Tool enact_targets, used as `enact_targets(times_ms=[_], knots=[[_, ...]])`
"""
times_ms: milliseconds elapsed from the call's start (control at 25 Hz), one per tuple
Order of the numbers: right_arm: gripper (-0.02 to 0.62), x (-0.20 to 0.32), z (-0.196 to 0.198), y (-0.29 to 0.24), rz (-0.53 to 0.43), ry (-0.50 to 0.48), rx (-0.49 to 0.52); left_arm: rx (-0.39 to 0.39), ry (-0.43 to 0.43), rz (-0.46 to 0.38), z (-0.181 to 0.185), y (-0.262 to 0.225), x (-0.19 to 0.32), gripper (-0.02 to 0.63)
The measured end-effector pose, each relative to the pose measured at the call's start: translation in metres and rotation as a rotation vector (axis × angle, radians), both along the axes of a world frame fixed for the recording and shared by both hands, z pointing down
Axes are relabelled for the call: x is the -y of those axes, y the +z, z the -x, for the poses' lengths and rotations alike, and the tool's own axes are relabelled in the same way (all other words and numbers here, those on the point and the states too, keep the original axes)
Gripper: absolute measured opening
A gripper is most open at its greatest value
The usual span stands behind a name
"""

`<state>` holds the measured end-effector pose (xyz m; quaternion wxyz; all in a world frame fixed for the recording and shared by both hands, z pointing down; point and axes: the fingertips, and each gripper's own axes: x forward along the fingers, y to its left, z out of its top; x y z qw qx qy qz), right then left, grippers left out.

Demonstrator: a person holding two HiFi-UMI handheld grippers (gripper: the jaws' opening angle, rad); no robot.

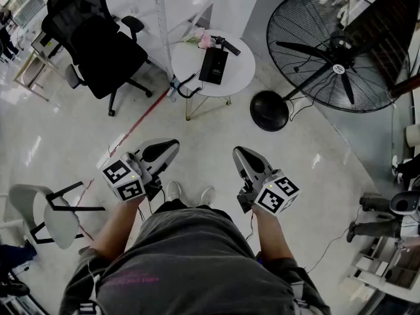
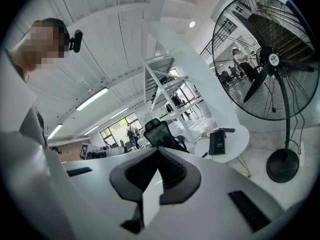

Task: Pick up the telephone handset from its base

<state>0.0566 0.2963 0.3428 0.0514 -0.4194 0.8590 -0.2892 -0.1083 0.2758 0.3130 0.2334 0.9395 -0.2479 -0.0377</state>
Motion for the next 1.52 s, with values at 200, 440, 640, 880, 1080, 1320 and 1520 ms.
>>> enact_targets(times_ms=[200, 440, 640, 880, 1080, 1320, 1520], knots=[[0.021, -0.002, 0.001, 0.001, -0.007, -0.017, -0.011, 0.001, -0.003, -0.004, -0.005, 0.002, -0.002, 0.014], [0.021, -0.002, -0.012, -0.003, -0.020, -0.027, -0.006, 0.003, -0.017, -0.010, -0.019, 0.001, -0.005, 0.014], [0.021, -0.010, -0.028, -0.003, -0.025, -0.036, -0.010, 0.001, -0.028, -0.010, -0.033, 0.002, -0.015, 0.014], [0.021, -0.022, -0.051, -0.001, -0.025, -0.048, -0.003, -0.004, -0.046, -0.013, -0.056, 0.003, -0.029, 0.014], [0.021, -0.030, -0.070, -0.004, -0.044, -0.068, 0.000, 0.001, -0.063, -0.022, -0.072, -0.002, -0.037, 0.014], [0.021, -0.035, -0.089, -0.003, -0.050, -0.075, 0.027, 0.023, -0.069, -0.033, -0.092, -0.003, -0.041, 0.014], [0.021, -0.033, -0.095, 0.001, -0.044, -0.078, 0.041, 0.030, -0.081, -0.036, -0.096, -0.005, -0.034, 0.014]])
